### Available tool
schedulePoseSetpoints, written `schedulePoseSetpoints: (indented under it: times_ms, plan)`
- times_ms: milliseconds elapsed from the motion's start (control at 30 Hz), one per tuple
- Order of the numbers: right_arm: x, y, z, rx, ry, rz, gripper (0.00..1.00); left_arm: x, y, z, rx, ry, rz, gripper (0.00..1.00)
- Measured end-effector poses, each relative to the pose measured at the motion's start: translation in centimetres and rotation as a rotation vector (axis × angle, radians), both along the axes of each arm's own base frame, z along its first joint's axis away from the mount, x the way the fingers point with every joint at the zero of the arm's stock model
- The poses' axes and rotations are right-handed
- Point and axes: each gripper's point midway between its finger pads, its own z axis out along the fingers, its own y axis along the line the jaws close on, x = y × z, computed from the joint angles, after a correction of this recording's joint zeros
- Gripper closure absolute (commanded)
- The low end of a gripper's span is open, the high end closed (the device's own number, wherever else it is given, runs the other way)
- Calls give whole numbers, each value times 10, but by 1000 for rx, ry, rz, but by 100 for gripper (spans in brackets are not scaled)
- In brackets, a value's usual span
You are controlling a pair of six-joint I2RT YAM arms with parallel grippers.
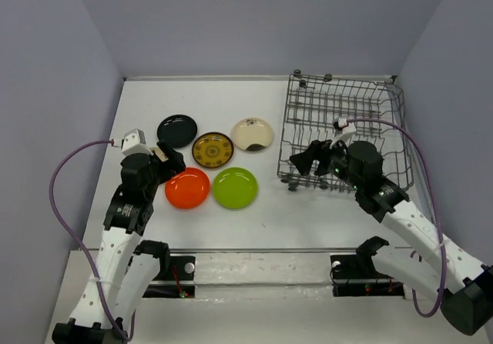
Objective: Load the plates into the dish rack
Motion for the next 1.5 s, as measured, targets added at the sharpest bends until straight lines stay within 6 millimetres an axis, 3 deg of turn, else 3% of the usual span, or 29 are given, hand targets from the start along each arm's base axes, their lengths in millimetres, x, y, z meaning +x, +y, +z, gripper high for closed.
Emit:
schedulePoseSetpoints:
  times_ms: [100,167,467,567,633,867,1033,1167,1233,1333,1500]
  plan:
    - [-6,-4,5,22,-37,-4,23,-1,6,-5,-2,22,40,1]
    - [-4,-4,4,27,-40,-8,32,-1,7,-7,-9,31,57,1]
    - [-6,-7,-17,26,-5,-29,33,3,20,1,-109,-10,164,1]
    - [-8,-10,-14,36,-19,-40,32,8,38,-10,-154,6,244,12]
    - [-9,-11,-10,47,-32,-44,32,10,56,-24,-200,18,320,23]
    - [-10,-14,-2,67,-56,-57,32,0,78,-104,-390,152,479,23]
    - [-10,-14,-2,69,-51,-58,31,-7,80,-142,-468,208,559,24]
    - [-8,-12,-8,59,-36,-58,31,-7,88,-159,-499,214,635,30]
    - [-8,-12,-9,57,-33,-57,31,-4,91,-166,-516,212,662,36]
    - [-8,-13,-8,59,-35,-59,31,7,97,-168,-543,177,691,60]
    - [-7,-13,-8,58,-36,-63,31,5,109,-176,-552,154,763,87]
